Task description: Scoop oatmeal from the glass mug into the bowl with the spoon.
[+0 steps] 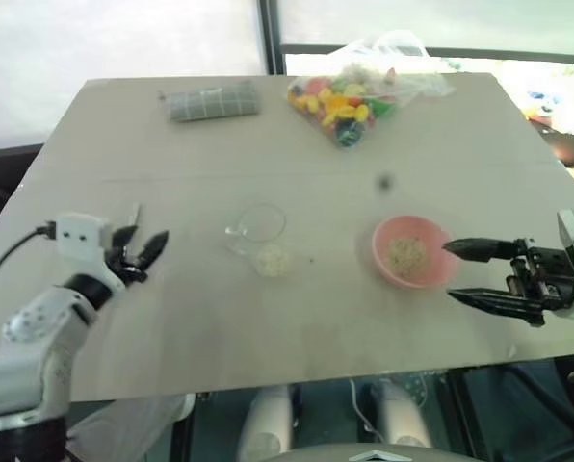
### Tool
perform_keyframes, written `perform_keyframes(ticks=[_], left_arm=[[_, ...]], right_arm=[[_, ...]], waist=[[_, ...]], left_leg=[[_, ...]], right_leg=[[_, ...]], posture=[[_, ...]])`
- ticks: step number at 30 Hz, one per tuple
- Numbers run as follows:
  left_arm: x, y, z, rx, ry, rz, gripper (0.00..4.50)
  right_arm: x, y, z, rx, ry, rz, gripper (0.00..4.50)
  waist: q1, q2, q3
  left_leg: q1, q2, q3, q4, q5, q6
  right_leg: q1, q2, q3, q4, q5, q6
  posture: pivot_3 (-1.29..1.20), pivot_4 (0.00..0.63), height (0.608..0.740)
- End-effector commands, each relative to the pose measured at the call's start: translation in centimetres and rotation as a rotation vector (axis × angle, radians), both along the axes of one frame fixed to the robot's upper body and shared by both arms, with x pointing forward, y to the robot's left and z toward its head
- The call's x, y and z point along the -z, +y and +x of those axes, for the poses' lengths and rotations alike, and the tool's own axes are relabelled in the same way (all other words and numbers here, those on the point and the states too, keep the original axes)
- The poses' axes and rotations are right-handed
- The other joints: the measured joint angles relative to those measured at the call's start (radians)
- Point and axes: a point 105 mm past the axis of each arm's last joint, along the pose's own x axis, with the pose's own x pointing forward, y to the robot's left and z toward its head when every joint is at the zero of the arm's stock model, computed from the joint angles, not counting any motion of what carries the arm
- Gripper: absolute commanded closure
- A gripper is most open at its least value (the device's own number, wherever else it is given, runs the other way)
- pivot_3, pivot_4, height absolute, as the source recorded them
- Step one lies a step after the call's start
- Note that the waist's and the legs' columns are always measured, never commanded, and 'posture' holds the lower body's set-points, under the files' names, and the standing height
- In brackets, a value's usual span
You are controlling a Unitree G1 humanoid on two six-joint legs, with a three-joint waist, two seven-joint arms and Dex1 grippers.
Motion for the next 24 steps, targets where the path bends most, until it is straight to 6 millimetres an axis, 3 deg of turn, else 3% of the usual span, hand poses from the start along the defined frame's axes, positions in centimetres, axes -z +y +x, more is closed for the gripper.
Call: perform_keyframes(ticks=[1,6,13,20,24], left_arm=[[0.7,0.5,-0.1,0.014,0.091,-0.038,1.63],[1.6,1.4,0.5,-0.062,0.157,-0.052,1.63],[0.8,3.4,1.1,-0.181,0.136,-0.074,1.63],[3.8,5.5,0.8,-0.293,0.280,-0.003,1.63],[4.9,5.4,0.9,-0.283,0.343,-0.016,1.63]], right_arm=[[-1.7,-0.8,0.0,-0.005,-0.077,0.012,1.18],[-1.6,-0.7,0.0,-0.011,-0.090,0.005,1.18],[-1.5,-0.7,0.2,0.005,-0.096,0.007,1.18],[-1.4,-0.5,0.7,0.031,-0.101,0.019,1.18],[-1.3,-0.3,0.7,0.038,-0.103,0.022,1.18]], waist=[[-0.002,0.000,0.000],[0.000,-0.002,0.001],[0.000,-0.002,0.002],[0.000,-0.002,0.002],[0.001,-0.002,0.001]], left_leg=[[0.000,0.000,0.001,0.000,0.000,0.000],[0.000,0.000,0.000,0.000,0.000,0.000],[0.000,0.000,0.000,0.000,0.001,-0.002],[0.001,0.000,0.001,0.000,0.002,-0.003],[0.002,0.000,0.000,0.000,0.002,-0.003]], right_leg=[[0.000,0.000,0.001,0.000,0.000,0.000],[0.000,0.000,0.000,0.000,0.000,0.000],[0.000,0.000,0.000,0.001,0.001,0.000],[0.000,0.000,0.000,0.001,0.001,0.000],[0.001,0.000,0.000,0.001,0.001,0.000]], posture=[[0.00,0.150,0.718],[0.00,0.150,0.718],[0.00,0.150,0.718],[0.00,0.150,0.718],[0.00,0.150,0.718]])
